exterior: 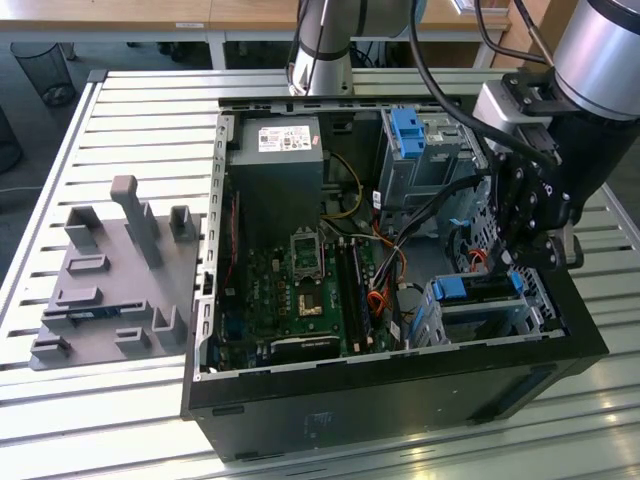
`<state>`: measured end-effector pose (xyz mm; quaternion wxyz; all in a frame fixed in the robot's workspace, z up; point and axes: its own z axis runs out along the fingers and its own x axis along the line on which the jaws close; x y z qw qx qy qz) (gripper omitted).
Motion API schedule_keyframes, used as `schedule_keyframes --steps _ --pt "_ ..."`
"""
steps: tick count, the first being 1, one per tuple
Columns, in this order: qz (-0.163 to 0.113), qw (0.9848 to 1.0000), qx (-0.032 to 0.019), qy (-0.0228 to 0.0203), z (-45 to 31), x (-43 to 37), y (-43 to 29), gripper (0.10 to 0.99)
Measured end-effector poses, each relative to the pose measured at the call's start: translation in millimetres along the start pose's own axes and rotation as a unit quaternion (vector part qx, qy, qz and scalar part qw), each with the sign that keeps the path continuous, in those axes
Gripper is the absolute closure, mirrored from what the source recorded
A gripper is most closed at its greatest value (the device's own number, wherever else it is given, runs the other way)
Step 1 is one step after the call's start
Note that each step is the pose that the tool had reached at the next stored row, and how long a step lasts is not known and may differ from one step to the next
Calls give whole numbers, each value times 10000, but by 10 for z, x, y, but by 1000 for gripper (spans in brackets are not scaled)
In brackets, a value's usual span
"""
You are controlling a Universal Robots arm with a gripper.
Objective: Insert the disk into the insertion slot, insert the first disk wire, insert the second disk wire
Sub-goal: 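Insert the second disk wire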
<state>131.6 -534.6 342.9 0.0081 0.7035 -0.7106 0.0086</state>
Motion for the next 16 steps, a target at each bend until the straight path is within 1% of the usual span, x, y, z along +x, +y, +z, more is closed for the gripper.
schedule_keyframes --steps 11,13,16 --pt "0 10000 0 1 -2 2 104 980" --pt "0 10000 0 -2 -22 1 107 980" --pt "0 10000 0 -7 -93 4 109 980"
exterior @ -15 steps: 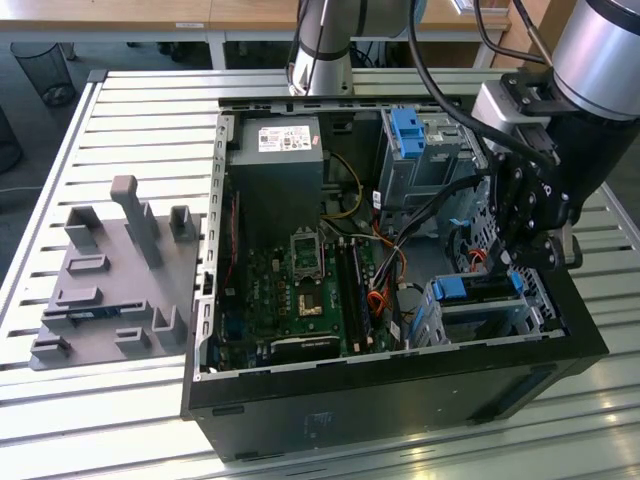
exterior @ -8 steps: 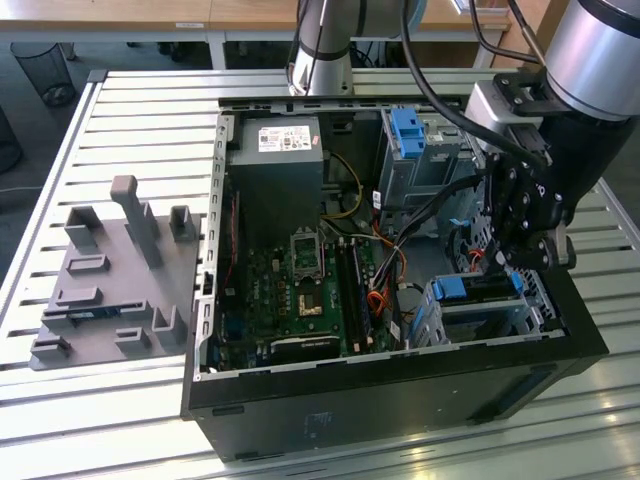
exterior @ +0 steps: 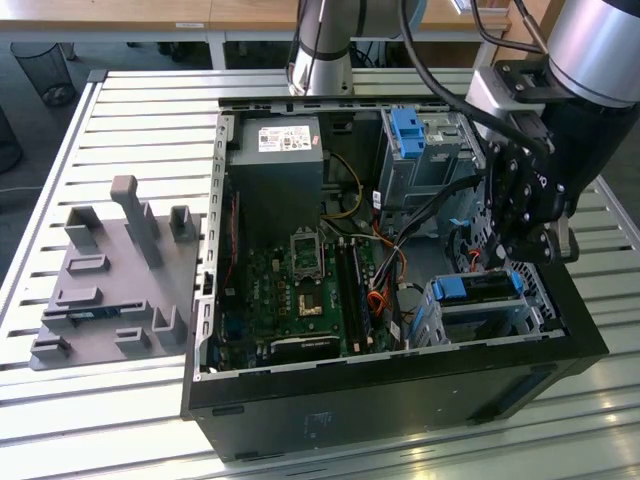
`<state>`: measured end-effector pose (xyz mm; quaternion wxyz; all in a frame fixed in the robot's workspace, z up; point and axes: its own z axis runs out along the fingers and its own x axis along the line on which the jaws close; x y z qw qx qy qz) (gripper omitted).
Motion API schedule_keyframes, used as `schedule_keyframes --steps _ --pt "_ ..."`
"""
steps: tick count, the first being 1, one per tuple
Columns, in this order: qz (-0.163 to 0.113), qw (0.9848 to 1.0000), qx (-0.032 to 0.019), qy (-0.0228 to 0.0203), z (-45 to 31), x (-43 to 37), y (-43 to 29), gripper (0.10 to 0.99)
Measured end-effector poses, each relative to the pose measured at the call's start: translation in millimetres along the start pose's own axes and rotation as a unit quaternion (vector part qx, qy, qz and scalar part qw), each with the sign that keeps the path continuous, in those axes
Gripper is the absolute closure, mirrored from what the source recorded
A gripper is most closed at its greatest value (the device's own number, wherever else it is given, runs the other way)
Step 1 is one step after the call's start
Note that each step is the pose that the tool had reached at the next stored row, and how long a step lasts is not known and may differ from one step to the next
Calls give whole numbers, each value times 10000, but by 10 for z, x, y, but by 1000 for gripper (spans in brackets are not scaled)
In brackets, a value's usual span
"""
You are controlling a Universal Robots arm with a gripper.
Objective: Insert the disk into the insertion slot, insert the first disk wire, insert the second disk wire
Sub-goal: 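Insert the second disk wire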
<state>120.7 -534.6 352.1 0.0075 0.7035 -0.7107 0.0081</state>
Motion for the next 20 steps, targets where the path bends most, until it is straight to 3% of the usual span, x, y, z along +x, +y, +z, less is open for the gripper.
schedule_keyframes --steps 3,8,14,20 --pt "0 10000 0 -4 -49 1 2 980" --pt "0 10000 0 -6 -51 -1 35 980" --pt "0 10000 0 -21 -51 -19 153 980" --pt "0 10000 0 -25 -53 -112 201 980"
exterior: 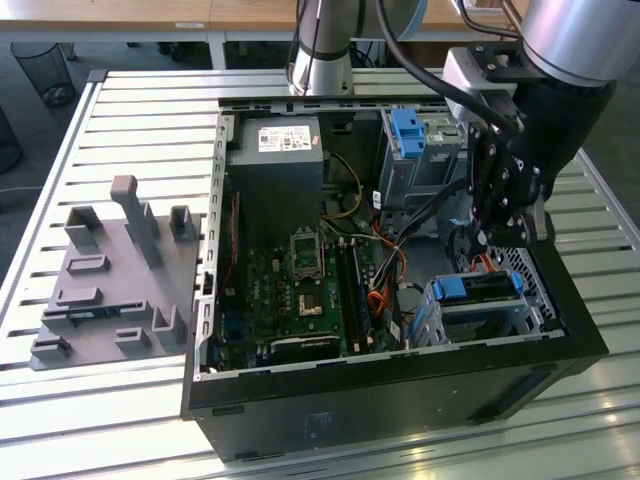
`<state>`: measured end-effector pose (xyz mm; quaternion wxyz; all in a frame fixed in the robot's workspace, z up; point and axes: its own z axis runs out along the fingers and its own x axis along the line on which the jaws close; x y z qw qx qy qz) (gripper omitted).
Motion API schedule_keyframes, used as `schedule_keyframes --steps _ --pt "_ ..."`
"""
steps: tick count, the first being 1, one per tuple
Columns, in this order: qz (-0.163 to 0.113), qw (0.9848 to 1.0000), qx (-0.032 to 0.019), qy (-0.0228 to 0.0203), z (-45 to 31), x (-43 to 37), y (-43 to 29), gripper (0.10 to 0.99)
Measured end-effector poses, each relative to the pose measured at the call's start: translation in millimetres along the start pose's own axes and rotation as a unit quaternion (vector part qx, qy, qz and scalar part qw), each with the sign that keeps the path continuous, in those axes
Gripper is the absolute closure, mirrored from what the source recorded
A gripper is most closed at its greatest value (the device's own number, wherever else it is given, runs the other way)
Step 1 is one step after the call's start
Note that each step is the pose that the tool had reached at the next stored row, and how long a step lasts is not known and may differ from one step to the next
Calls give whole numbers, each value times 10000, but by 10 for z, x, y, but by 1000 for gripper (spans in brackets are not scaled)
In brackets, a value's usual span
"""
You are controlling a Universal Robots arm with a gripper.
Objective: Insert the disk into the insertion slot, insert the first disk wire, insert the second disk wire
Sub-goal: 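Insert the second disk wire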
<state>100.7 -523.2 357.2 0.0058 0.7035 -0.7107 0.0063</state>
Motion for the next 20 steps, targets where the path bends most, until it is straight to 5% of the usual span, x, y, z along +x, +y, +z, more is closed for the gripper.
schedule_keyframes --steps 14,15,20 --pt "0 10000 0 5 -4 -251 7 973" --pt "0 10000 0 4 -4 -265 7 914" --pt "0 10000 0 18 -1 -308 8 898"
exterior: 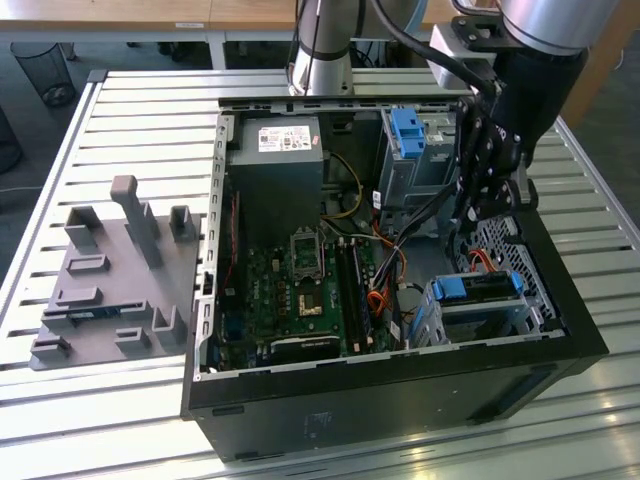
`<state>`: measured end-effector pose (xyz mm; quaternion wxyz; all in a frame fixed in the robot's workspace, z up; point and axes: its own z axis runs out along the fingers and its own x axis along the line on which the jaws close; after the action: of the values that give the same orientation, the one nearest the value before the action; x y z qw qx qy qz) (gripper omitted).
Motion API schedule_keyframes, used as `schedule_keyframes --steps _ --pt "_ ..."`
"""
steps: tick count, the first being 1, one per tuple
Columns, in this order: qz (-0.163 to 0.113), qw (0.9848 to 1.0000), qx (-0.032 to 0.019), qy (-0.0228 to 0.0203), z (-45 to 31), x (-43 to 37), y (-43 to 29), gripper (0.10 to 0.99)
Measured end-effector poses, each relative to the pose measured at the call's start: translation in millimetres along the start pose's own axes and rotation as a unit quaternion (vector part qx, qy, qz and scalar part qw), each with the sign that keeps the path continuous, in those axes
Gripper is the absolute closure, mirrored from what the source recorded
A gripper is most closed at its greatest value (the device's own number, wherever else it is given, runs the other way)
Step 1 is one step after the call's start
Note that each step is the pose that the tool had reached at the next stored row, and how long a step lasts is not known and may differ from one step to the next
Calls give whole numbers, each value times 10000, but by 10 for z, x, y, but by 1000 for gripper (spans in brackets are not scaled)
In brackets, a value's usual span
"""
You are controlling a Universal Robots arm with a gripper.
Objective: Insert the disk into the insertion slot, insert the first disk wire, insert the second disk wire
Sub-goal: 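Insert the second disk wire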
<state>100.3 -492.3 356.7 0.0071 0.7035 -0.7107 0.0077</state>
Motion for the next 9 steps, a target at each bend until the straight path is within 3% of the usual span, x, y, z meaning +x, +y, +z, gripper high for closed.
schedule_keyframes --steps 1,9 --pt "0 10000 0 9 5 -3 0 839" --pt "0 10000 1 96 67 -11 0 839"
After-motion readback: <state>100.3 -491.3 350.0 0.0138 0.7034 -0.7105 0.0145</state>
